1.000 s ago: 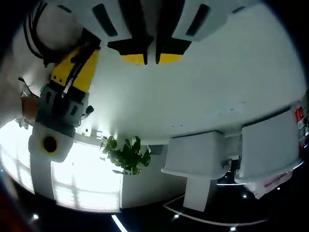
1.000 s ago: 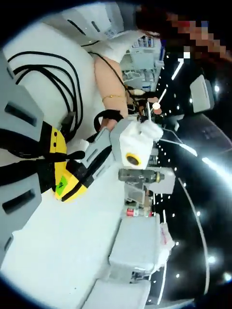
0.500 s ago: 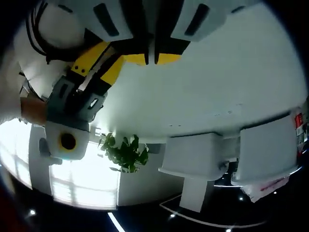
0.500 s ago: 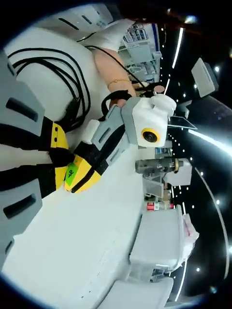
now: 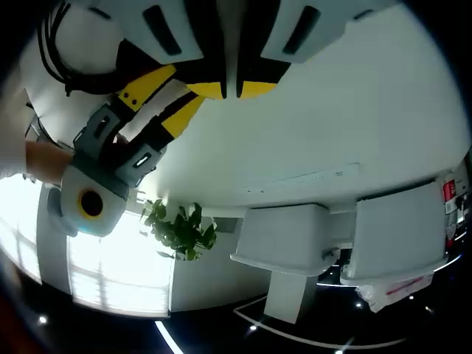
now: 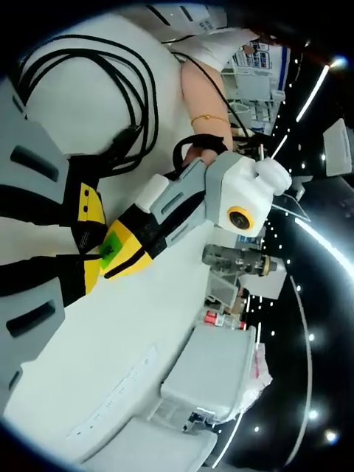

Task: Coil the Type-C to USB data cable on the desktop and secure it with Velcro straps.

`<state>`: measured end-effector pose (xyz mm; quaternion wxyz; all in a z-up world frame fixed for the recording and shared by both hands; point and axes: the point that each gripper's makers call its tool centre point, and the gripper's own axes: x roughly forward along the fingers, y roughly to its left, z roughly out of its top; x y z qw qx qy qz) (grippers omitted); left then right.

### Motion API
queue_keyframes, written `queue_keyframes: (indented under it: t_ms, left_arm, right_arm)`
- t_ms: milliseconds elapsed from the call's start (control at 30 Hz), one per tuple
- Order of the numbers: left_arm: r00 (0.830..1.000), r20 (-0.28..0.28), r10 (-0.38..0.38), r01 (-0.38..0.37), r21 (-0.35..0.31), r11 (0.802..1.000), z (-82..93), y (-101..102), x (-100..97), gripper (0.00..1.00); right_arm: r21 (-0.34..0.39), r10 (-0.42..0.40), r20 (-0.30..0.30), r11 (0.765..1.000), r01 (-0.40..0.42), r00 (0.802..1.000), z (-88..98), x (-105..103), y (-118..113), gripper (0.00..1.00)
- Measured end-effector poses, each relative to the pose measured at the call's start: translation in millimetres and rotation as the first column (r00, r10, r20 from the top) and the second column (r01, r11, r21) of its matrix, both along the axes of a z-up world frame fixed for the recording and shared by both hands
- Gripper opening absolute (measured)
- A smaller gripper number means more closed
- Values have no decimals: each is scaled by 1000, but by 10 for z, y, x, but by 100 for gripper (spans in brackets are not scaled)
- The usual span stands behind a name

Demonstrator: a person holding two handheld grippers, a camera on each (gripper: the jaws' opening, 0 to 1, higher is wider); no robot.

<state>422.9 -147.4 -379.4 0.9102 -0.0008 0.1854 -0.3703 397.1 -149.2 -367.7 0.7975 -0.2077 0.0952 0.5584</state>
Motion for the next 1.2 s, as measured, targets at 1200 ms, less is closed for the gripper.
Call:
queue_keyframes:
  t_ms: [1200]
  left_arm:
    - [1000, -8, -17, 17, -14, 1000, 8, 44, -42, 9]
  right_arm:
    - [-78, 2, -156, 997, -14, 988, -103, -571, -179, 5]
